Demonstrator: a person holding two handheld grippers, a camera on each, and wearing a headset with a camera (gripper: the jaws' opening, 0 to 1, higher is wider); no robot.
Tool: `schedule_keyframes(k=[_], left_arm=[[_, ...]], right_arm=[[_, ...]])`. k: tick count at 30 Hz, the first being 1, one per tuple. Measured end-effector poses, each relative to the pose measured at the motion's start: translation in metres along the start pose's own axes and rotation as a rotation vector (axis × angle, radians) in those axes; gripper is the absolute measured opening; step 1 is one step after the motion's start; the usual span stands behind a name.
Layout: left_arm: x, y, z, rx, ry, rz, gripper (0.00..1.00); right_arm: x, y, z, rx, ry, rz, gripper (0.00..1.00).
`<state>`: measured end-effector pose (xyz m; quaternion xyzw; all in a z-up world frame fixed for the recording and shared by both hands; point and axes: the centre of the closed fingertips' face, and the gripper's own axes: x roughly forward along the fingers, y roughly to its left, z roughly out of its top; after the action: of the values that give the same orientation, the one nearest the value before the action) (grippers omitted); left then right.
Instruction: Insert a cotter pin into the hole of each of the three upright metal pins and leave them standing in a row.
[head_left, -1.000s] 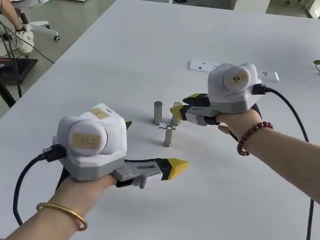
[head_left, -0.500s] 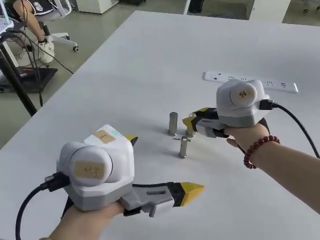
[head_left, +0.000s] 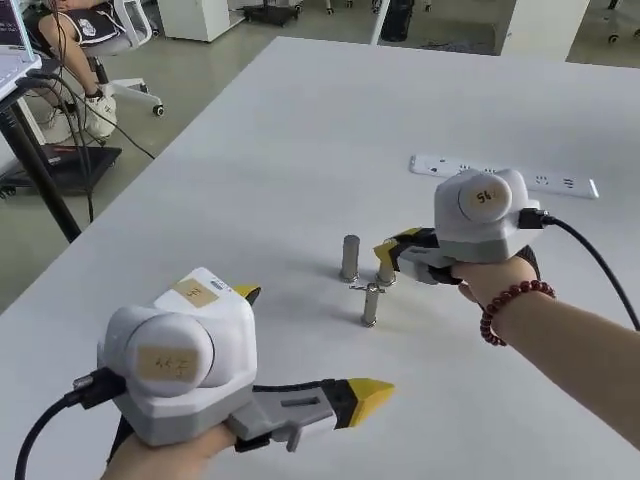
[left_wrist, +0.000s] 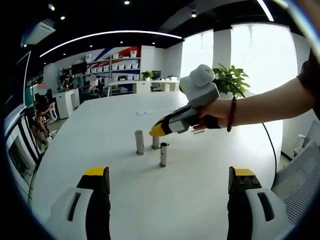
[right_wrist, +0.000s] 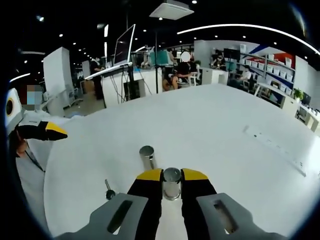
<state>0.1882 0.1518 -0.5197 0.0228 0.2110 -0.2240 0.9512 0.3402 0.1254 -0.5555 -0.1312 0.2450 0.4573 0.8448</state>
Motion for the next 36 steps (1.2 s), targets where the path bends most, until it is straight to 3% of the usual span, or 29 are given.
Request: schedule_keyframes(k=[5,13,17,21,26,36], left_arm=[[0.002,-0.001,-0.003,0.009,0.013,-0.004,0.99],[0.002,-0.001,0.000,0.028,0.009,-0.005,0.99],[0.003,0.003,-0.002,0.047,0.033,0.008,0.97],[0.003,0.000,0.003,0.056,0.005,-0.001,0.97],[0.003,-0.004,0.001,0.053,0.021,-0.018,0.96],[0.000,-0.014,0.006,0.053,0.002,-0.051,0.97]], right_arm=[[-0.007,0.005,0.000,0.005,-0.002,0.005,0.08],[-0.024,-0.002,0.001,-0.010,-0.008,-0.016,0.08],[-0.040,-0.002,-0.006,-0.004,0.008,-0.030,0.08],[-0.052,-0.005,-0.014,-0.002,0.017,-0.043,0.08],[-0.069,-0.001,-0.021,0.001,0.018,-0.061,0.08],[-0.092,0.007,-0.039,0.021,0.015,-0.079,0.08]])
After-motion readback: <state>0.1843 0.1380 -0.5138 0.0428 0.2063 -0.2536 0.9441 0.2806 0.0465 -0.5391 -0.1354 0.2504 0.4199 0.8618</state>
